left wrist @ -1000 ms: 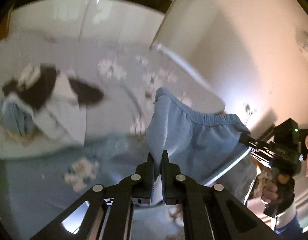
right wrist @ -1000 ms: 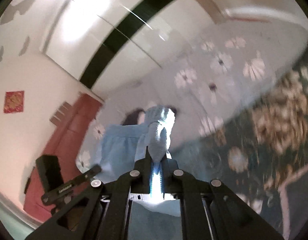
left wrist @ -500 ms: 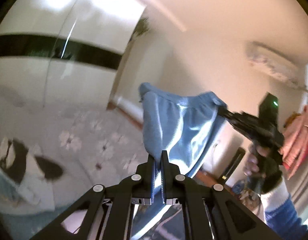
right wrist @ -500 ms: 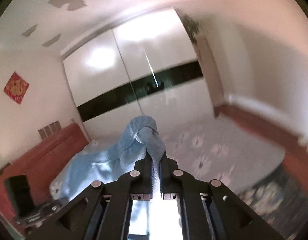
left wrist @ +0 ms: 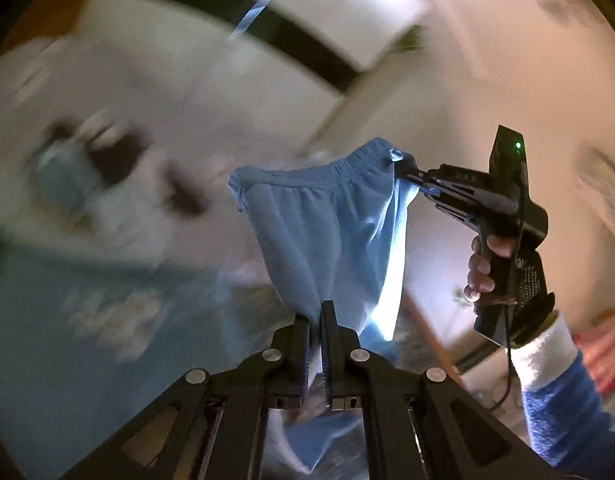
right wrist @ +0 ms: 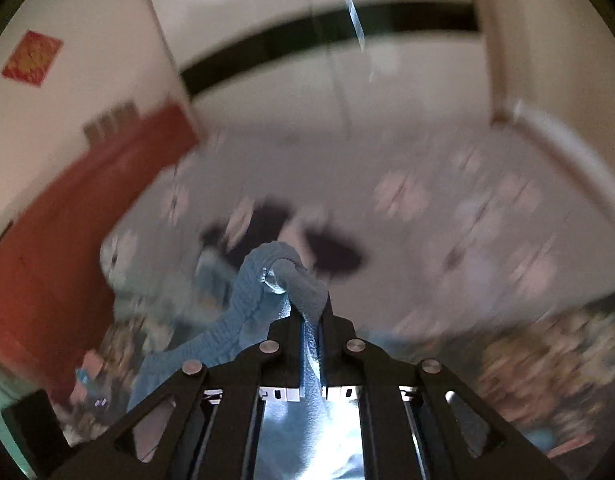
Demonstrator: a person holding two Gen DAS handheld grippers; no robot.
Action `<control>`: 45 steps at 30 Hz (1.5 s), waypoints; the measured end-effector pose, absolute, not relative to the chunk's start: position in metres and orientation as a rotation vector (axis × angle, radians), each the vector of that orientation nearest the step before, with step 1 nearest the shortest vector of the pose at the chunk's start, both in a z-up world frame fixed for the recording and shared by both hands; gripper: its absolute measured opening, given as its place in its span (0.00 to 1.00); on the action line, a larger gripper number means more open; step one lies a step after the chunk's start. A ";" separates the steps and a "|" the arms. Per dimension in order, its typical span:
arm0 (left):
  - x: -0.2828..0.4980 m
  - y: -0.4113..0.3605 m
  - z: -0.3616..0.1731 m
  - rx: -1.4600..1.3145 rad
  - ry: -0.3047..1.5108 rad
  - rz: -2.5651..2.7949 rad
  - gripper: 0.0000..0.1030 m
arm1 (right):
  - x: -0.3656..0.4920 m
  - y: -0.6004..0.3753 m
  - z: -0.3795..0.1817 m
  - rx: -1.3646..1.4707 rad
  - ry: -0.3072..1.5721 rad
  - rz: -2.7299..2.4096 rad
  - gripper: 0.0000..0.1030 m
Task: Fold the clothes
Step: 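Lift the sweatpants by the waistband with both grippers and shake them out, then lower the sweatpants flat onto the bed cover with both grippers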
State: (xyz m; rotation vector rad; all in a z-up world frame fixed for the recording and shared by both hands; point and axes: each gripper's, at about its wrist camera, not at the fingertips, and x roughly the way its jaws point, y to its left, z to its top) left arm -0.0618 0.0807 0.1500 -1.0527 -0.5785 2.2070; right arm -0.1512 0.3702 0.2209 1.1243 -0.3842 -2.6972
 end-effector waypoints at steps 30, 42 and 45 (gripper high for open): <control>-0.023 -0.258 -0.060 -1.563 -1.308 2.645 0.05 | -0.265 -0.158 -0.046 1.454 0.460 -1.902 0.05; -0.009 -0.257 -0.060 -1.696 -1.312 2.620 0.11 | -0.268 -0.140 -0.041 1.480 0.395 -1.908 0.41; -0.003 -0.258 -0.057 -1.734 -1.310 2.621 0.13 | -0.263 -0.113 -0.022 1.451 0.351 -1.935 0.41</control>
